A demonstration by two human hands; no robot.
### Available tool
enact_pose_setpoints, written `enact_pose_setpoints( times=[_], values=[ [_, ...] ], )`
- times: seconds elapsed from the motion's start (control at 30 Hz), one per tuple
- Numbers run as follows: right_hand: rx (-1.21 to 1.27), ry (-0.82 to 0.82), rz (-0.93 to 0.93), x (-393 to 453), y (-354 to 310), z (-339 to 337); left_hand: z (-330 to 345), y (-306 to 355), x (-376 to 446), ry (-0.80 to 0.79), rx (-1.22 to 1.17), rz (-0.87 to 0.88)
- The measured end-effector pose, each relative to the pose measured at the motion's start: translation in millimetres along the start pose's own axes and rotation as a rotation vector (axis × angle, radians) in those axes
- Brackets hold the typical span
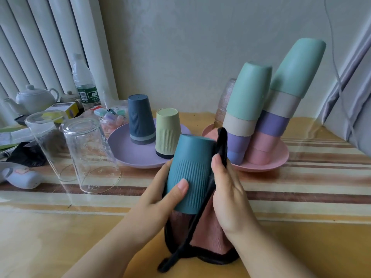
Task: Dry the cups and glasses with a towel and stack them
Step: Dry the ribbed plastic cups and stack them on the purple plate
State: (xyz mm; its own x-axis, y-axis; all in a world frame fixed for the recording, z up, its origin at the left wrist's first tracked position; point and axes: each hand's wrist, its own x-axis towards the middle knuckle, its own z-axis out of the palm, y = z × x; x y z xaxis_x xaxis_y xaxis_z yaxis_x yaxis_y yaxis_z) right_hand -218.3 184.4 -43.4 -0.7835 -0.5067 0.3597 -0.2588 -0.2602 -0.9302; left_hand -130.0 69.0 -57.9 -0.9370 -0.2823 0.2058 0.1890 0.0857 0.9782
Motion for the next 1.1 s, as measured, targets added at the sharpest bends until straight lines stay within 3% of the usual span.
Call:
enact_pose_setpoints(
  times=[0.1,0.27,0.43,0.57,0.73,0.83,1.0,1.1],
  values=[
    [-0.004,-0.091,0.051,-5.2,12.3,5.6,-10.7,0.3,0.0,0.072,-0.081,0.023],
    [-0.228,-0.170,0.237,-11.5,22.6,9.6,-24.2,-1.0,5.0,0.160,-0.113,0.036],
    [-0.140,-0.078,0.106,-10.6,12.4,10.7,-21.8,3.0,10.9,0.289,0.059,0.021],
    [-0.289,-0.083,-0.030,-10.8,18.4,12.3,-23.5,7.1,13.1,0.474,0.081,0.094],
    [-0.508,-0.211,-0.178,-18.2,20.9,24.6,-23.4,-1.6,11.2,0.408,0.164,0.016],
    [-0.535,-0.170,-0.160,-18.5,21.7,24.6,-19.7,-4.7,10.4,0.352,0.268,0.007],
    [-0.132,0.011,-0.064,-1.2,3.1,4.6,-4.2,-8.3,3.9,0.069,0.285,-0.057],
    [-0.013,0.029,-0.020,0.0,-5.5,-2.8,1.2,-3.1,1.6,0.014,0.115,-0.046]
  ],
)
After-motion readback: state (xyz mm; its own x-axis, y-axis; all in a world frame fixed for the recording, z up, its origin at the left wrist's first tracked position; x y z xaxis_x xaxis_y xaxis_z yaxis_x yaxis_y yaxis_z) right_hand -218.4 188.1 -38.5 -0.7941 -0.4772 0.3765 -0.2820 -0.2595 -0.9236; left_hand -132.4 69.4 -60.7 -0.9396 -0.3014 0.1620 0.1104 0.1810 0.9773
